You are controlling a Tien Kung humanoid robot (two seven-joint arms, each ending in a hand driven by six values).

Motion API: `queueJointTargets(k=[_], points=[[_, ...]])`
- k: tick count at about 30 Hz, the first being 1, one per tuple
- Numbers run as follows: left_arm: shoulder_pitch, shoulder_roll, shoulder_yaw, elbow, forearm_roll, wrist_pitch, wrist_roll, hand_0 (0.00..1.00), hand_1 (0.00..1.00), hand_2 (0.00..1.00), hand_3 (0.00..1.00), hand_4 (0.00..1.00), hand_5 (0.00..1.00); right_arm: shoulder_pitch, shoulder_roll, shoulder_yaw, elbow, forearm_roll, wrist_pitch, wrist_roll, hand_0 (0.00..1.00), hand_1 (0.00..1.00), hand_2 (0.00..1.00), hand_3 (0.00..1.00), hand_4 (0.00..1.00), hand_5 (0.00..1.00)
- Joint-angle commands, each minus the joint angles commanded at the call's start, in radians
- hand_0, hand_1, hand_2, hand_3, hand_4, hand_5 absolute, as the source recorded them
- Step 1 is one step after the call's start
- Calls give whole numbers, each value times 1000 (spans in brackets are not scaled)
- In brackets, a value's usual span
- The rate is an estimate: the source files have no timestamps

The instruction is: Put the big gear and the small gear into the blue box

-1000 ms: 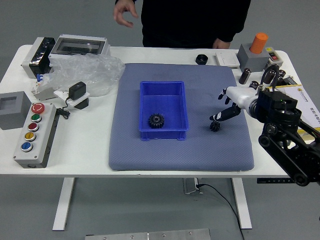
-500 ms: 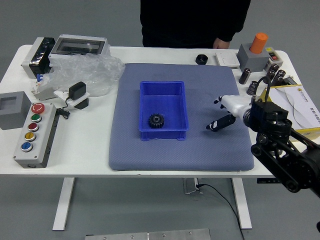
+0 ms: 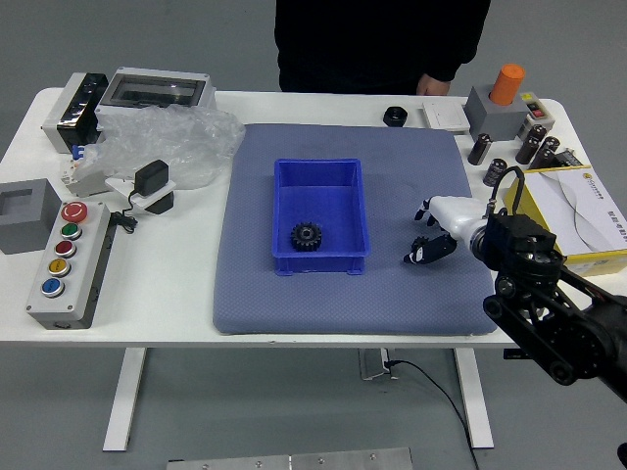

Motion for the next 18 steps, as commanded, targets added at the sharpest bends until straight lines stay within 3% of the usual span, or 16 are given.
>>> queueJointTargets(k=[1,18], points=[[0,0,0,0,0,0,0,848,822,829,860,746,304,-1,1,-1,-2,-2,-5,2,580,534,574,605,879,296],[1,-2,-3,0,2,0,-1,848,821,829,860,746,305,-8,11,-10,-10,-16,-61,14,611,514,519,545,828,296]])
